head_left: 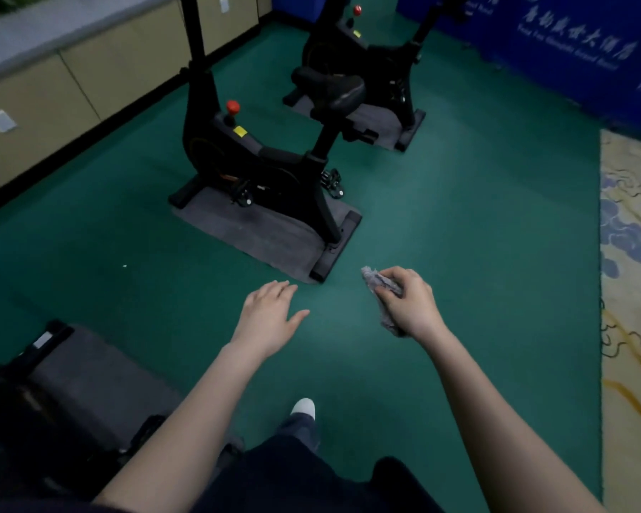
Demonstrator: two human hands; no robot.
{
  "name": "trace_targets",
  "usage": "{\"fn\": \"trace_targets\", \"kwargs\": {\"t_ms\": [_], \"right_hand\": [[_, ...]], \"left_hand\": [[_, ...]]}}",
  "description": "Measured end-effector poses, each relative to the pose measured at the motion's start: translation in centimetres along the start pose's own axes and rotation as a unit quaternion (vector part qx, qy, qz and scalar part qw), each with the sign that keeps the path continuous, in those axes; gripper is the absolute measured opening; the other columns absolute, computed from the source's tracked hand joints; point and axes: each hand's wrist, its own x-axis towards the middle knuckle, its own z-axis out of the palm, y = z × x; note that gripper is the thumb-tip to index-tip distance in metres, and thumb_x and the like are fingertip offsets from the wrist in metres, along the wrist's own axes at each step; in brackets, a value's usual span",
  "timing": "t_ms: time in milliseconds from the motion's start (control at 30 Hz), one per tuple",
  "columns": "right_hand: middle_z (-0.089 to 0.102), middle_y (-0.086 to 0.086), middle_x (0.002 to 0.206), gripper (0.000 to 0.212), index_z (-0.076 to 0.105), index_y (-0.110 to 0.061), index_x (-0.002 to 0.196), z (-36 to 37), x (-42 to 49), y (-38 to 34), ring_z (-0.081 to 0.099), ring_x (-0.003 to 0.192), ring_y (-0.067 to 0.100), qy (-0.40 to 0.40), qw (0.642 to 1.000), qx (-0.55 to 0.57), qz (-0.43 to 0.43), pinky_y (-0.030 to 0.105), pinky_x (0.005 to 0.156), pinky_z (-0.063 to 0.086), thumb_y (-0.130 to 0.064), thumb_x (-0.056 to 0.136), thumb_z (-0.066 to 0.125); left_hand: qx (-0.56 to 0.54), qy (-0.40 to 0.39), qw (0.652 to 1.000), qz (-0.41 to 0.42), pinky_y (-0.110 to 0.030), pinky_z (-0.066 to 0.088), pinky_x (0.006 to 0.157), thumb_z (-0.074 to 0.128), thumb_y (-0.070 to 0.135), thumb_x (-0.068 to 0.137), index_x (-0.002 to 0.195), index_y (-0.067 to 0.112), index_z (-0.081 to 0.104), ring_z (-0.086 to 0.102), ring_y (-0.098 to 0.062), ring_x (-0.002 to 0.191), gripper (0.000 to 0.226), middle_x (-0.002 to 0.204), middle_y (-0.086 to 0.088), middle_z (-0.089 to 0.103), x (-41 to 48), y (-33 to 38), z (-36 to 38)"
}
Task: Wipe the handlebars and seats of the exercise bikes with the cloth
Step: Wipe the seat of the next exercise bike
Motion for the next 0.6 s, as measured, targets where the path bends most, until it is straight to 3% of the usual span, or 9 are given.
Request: {"fn": "trace_targets", "kwargs": {"t_ms": [267, 600], "right_hand": [[0.057, 0.005, 0.089, 0.008, 0.06, -0.026, 0.084, -0.9, 6.7, 0.3, 0.051, 0.079, 0.013, 0.009, 1.0, -0.004, 0.009, 0.018, 0.063, 0.028, -0.032, 0.089, 0.062], [0.057, 0.003, 0.087, 0.011, 0.068, -0.018, 0.094, -6.8, 18.1, 5.6, 0.051, 0.08, 0.014, 0.015, 1.0, 0.002, 0.005, 0.015, 0.062, 0.029, -0.027, 0.089, 0.063]], "left_hand": [[-0.011, -0.024, 1.0, 0.009, -0.036, 0.023, 0.114, 0.037, 0.052, 0.098, 0.148, 0.016, 0.029, 0.026, -0.019, 0.142, 0.062, 0.154, -0.001, 0.03, 8.4, 0.4, -1.9], [-0.039, -0.017, 0.999, -0.028, -0.038, 0.026, 0.11, 0.041, 0.048, 0.098, 0.147, 0.015, 0.032, 0.029, -0.02, 0.139, 0.06, 0.152, -0.001, 0.033, 19.7, 6.4, -2.7]]}}
